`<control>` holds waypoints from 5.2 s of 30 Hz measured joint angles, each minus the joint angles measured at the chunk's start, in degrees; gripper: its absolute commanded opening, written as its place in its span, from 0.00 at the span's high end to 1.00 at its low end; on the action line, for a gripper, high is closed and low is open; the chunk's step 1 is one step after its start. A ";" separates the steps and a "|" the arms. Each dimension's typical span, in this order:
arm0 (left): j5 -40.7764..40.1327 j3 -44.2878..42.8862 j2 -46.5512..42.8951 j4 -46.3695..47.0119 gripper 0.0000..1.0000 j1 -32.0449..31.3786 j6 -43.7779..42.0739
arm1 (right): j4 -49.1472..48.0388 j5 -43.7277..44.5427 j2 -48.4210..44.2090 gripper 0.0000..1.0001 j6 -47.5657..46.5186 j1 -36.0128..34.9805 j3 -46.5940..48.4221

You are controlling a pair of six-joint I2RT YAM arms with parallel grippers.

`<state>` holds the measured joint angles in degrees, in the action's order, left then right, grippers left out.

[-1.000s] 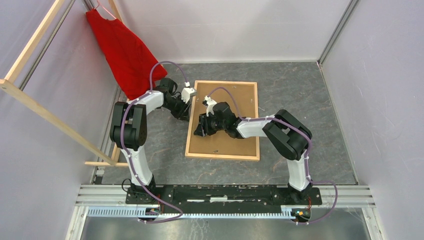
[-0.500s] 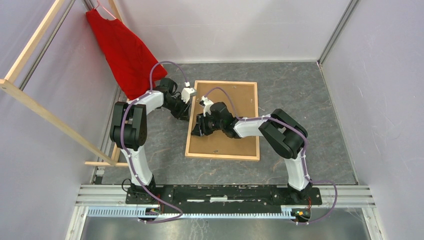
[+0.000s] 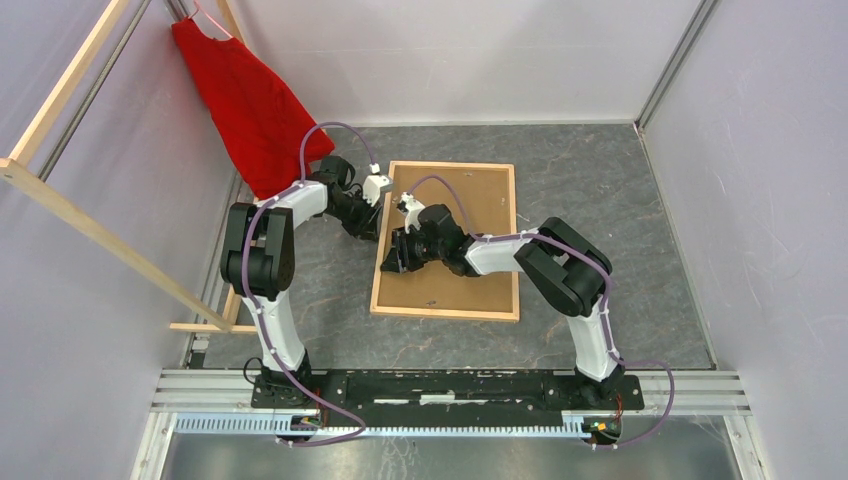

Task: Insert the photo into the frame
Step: Install the photo frame at the center of the board.

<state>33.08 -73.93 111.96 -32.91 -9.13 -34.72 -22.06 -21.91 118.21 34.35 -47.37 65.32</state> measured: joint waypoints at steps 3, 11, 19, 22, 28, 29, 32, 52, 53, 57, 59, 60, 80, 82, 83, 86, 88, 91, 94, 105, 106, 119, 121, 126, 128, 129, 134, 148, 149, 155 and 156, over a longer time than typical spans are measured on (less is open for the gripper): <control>0.00 -0.07 0.00 0.02 0.70 0.00 0.00 | -0.04 -0.09 0.26 0.61 0.31 0.00 0.17; -0.42 -0.20 0.00 -0.02 0.71 0.04 0.00 | -0.11 -0.59 1.64 0.63 0.83 -0.04 1.73; -1.18 -0.28 0.02 0.00 0.72 0.04 -0.02 | -0.59 -0.76 2.47 0.63 1.84 -0.04 2.45; -1.16 -0.28 0.00 -0.02 0.73 0.04 -0.02 | -1.05 -0.98 2.40 0.52 2.75 -0.02 2.19; -0.96 -0.26 0.00 -0.42 0.73 0.07 -0.07 | -3.89 -0.20 -1.99 0.45 5.05 -0.26 -4.13; -0.94 -0.26 0.00 -0.61 0.73 0.07 -0.09 | -4.09 -0.20 -2.69 0.45 5.40 -0.26 -5.11; -0.76 -0.15 0.00 -1.14 0.73 0.07 -0.11 | -4.94 -0.11 -3.32 0.45 6.45 -0.42 -6.47; 0.55 0.39 0.00 -1.29 0.74 -0.09 -1.40 | -4.15 1.51 -1.22 0.49 7.80 -1.66 -3.54; 0.55 0.39 0.00 -1.29 0.74 -0.11 -1.46 | -4.04 1.55 -1.16 0.50 7.78 -1.66 -3.45; 0.55 0.39 0.00 -1.31 0.74 -0.11 -1.62 | -3.48 2.01 -0.83 0.51 7.63 -1.66 -2.71; 0.55 0.39 0.00 -1.31 0.74 -0.13 -1.66 | -3.30 2.34 -0.37 0.51 7.56 -1.66 -2.01; 0.55 0.39 0.00 -1.31 0.74 -0.13 -1.68 | -3.28 2.47 -0.20 0.51 7.58 -1.66 -1.75; 0.57 0.63 -0.04 -1.18 0.76 -0.35 -2.36 | -2.69 3.82 0.94 0.56 7.87 -1.60 -0.17; 0.57 0.79 -0.15 -1.03 0.76 -0.35 -2.47 | -2.69 4.13 1.01 0.57 7.89 -1.60 -0.07; 0.57 0.83 -0.20 -1.01 0.76 -0.37 -2.62 | -2.67 4.22 1.05 0.57 7.89 -1.60 -0.07; 0.59 0.87 -0.24 -1.01 0.77 -0.37 -3.08 | -2.67 4.48 1.09 0.57 7.89 -1.57 -0.04; 0.66 0.92 -0.26 -0.98 0.77 -0.37 -3.21 | -2.67 4.59 1.14 0.57 7.96 -1.57 0.02; 0.74 0.98 -0.26 -0.96 0.77 -0.37 -3.28 | -2.75 4.63 1.42 0.57 8.07 -1.57 0.24; 0.96 1.14 -0.28 -0.81 0.78 -0.37 -3.45 | -3.23 4.63 1.70 0.57 8.33 -1.60 0.37; 1.07 1.27 -0.37 -0.81 0.79 -0.37 -3.93 | -3.74 4.02 1.88 0.52 8.98 -1.27 0.44; 1.05 1.25 -0.37 -0.85 0.79 -0.37 -3.96 | -3.98 3.67 1.86 0.51 8.96 -1.25 0.44; 3.98 -0.33 -0.98 -8.70 0.60 0.26 -5.42 | -10.05 3.56 -5.77 0.46 9.03 0.87 -9.20; 5.29 -0.33 -1.01 -9.20 0.59 0.26 -5.44 | -10.32 3.91 -5.75 0.46 9.20 0.96 -10.19; 7.56 -0.33 -1.01 -10.12 0.61 0.00 -5.44 | -10.91 3.98 -4.57 0.46 9.40 0.94 -10.64; 7.87 -0.33 -1.01 -10.32 0.64 0.00 -5.44 | -11.56 3.93 -4.00 0.47 9.62 0.87 -10.58; 7.93 -0.33 -0.98 -10.29 0.66 0.00 -5.44 | -11.82 3.93 -3.82 0.47 9.84 0.87 -10.49; 7.72 -0.39 -0.46 -10.29 0.74 0.04 -5.49 | -12.37 3.96 -2.86 0.48 10.40 0.13 -9.62; 8.00 -0.72 0.00 -10.51 0.76 0.28 -5.44 | -12.11 5.05 -0.20 0.50 10.97 -1.01 -6.05; 8.00 -0.72 0.00 -10.51 0.76 0.28 -5.44 | -12.07 5.05 0.00 0.50 11.04 -1.01 -5.75; 8.00 -0.72 0.00 -10.49 0.77 0.26 -5.42 | -11.45 5.22 0.37 0.50 11.15 -1.03 -5.09; 7.98 -0.72 0.00 -10.49 0.78 0.26 -5.42 | -11.45 5.27 0.46 0.51 11.26 -1.03 -4.98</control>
<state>41.06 -74.65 111.96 -43.40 -8.86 -40.14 -33.52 -16.64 118.67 45.60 -48.40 60.34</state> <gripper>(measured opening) 0.239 0.501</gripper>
